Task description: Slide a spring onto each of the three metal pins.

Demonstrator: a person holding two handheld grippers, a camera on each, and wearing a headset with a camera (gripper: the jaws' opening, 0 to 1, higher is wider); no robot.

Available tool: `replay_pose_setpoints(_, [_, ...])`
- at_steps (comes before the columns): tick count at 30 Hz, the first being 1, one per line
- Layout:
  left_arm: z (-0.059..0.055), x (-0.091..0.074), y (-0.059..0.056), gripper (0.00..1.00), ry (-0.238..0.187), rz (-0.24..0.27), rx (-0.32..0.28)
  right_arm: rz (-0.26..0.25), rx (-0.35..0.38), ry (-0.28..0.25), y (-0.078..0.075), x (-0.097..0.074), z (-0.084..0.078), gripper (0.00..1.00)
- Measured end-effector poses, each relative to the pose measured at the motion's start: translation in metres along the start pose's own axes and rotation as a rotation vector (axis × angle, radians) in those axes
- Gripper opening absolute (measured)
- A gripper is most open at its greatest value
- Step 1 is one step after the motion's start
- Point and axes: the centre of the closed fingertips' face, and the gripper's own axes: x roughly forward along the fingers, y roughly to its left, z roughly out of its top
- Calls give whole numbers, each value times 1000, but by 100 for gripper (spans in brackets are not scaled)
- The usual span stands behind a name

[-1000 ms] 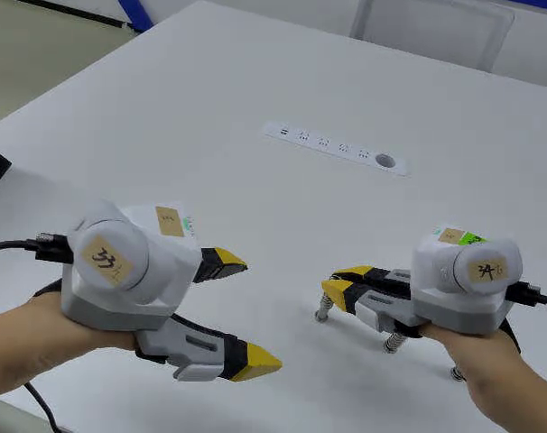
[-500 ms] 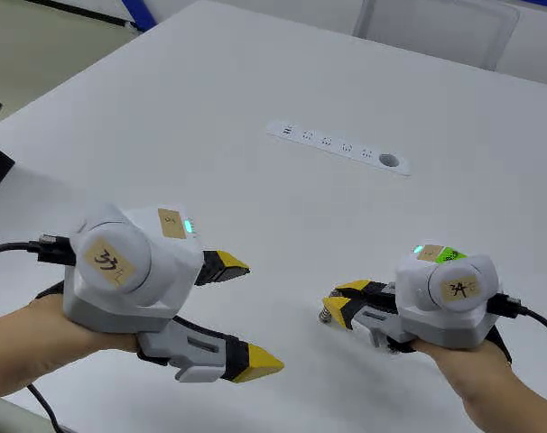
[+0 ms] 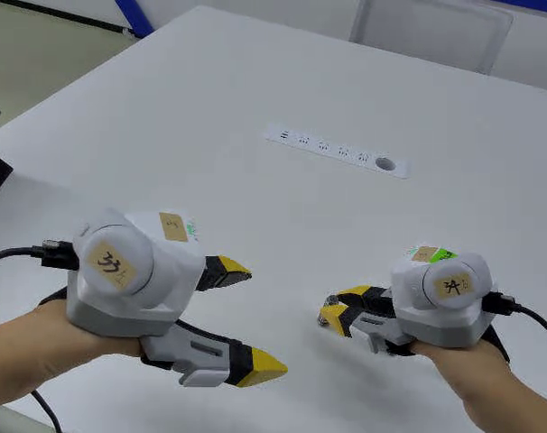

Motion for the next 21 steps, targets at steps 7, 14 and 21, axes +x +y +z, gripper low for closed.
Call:
replay_pose_setpoints(7, [29,-3,7,63,-100,45,-27,18,18,-62,-3,-27,21,19])
replay_pose_setpoints(14, [46,0,9,74,-124,50,-29,-4,21,-109,-16,-77,32,22])
replay_pose_setpoints(21, [61,12,-6,78,-98,16,26,-29,-30,-74,-24,-129,10,26])
